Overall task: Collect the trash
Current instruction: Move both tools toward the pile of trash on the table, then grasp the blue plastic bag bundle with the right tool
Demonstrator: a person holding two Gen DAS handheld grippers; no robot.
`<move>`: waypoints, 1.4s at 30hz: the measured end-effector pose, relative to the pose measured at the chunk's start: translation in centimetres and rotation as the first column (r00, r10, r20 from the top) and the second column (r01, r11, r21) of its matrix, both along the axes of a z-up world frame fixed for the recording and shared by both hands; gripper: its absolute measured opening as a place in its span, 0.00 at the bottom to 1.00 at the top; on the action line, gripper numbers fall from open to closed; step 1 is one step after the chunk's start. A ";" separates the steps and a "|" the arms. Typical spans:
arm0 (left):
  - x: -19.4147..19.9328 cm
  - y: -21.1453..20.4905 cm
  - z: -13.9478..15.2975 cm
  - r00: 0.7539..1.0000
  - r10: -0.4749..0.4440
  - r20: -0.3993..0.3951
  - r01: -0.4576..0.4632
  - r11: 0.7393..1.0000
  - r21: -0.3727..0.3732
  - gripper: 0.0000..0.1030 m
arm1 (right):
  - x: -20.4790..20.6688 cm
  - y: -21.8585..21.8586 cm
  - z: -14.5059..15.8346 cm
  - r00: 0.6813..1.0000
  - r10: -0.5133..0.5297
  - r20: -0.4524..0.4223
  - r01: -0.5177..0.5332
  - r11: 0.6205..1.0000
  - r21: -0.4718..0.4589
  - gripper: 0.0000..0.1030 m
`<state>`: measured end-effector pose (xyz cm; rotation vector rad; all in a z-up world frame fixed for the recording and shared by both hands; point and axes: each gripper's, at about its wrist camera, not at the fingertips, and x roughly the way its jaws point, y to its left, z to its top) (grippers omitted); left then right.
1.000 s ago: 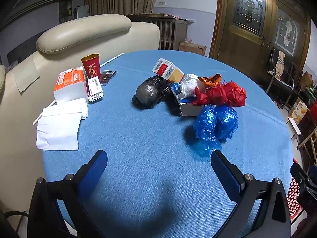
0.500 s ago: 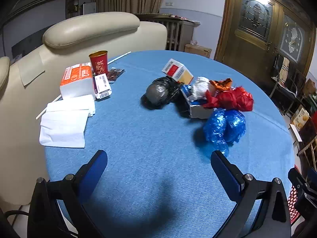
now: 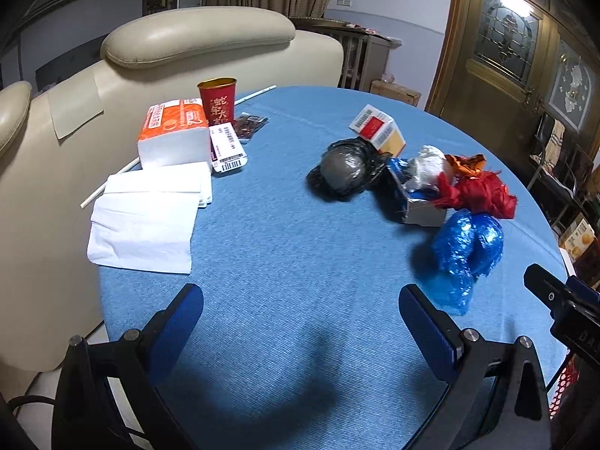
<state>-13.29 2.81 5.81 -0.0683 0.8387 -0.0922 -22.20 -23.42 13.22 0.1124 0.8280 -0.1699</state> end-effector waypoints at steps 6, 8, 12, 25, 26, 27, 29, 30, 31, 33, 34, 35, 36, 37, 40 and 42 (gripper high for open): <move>0.8 0.3 -0.7 1.000 0.007 -0.028 -0.007 1.000 0.001 1.00 | 2.2 1.1 -1.1 0.999 0.019 -0.028 -0.019 1.000 0.008 1.00; 1.1 0.3 -0.7 0.999 0.009 -0.031 -0.009 1.000 0.003 1.00 | 3.5 1.7 -1.7 0.998 0.038 -0.043 -0.038 0.999 -0.002 1.00; 1.5 0.4 -0.6 0.999 0.010 -0.031 -0.009 1.000 0.012 1.00 | 5.5 2.6 -2.6 0.997 0.053 -0.058 -0.055 0.998 -0.020 1.00; 2.8 0.7 -1.0 0.998 0.024 -0.055 -0.023 1.000 0.020 1.00 | 8.1 2.0 -4.9 0.984 0.156 -0.085 -0.145 0.982 0.123 0.55; 3.0 0.5 -1.1 0.998 0.018 -0.060 -0.017 1.000 0.015 1.00 | 7.8 1.8 -4.9 0.984 0.158 -0.083 -0.147 0.980 0.131 0.54; 3.2 0.3 -1.1 0.998 0.014 -0.061 -0.013 1.000 0.016 1.00 | 7.4 1.5 -4.8 0.984 0.162 -0.078 -0.150 0.979 0.137 0.52; 3.6 -0.3 -1.0 0.998 0.004 -0.061 -0.002 1.000 0.022 1.00 | 6.2 0.8 -4.6 0.984 0.166 -0.067 -0.154 0.976 0.155 0.52; 3.9 -0.8 -0.9 0.998 -0.006 -0.059 0.007 1.000 0.022 1.00 | 5.8 0.6 -4.5 0.984 0.166 -0.062 -0.154 0.975 0.161 0.52; 4.0 -1.1 -0.8 0.998 -0.012 -0.057 0.013 1.000 0.022 1.00 | 5.1 0.3 -4.4 0.985 0.164 -0.055 -0.153 0.974 0.167 0.52; 4.4 -2.2 -0.4 0.998 -0.035 -0.052 0.036 0.999 0.017 1.00 | 3.7 -0.2 -4.0 0.986 0.162 -0.043 -0.151 0.972 0.181 0.52; 4.5 -2.8 -0.2 0.998 -0.050 -0.049 0.050 0.999 0.013 1.00 | 3.2 -0.4 -3.8 0.986 0.160 -0.039 -0.151 0.971 0.184 0.52; 4.6 -3.6 0.1 0.997 -0.070 -0.043 0.070 0.997 0.012 1.00 | 2.3 -0.8 -3.6 0.987 0.157 -0.033 -0.148 0.971 0.190 0.52; 4.7 -4.2 0.2 0.996 -0.082 -0.040 0.083 0.996 0.015 1.00 | 1.8 -1.0 -3.4 0.988 0.154 -0.032 -0.145 0.969 0.198 0.52; 4.7 -4.9 0.4 0.995 -0.097 -0.037 0.098 0.995 0.018 1.00 | 1.2 -1.4 -3.2 0.988 0.154 -0.033 -0.144 0.968 0.208 0.52; 4.7 -7.3 0.9 0.987 -0.159 -0.027 0.160 0.986 0.037 1.00 | -0.3 -1.4 -3.0 0.988 0.149 -0.035 -0.139 0.967 0.215 0.52; 4.6 -9.0 1.1 0.979 -0.202 -0.024 0.202 0.978 0.046 1.00 | -0.9 -0.9 -2.8 0.992 0.124 -0.037 -0.113 0.968 0.224 0.52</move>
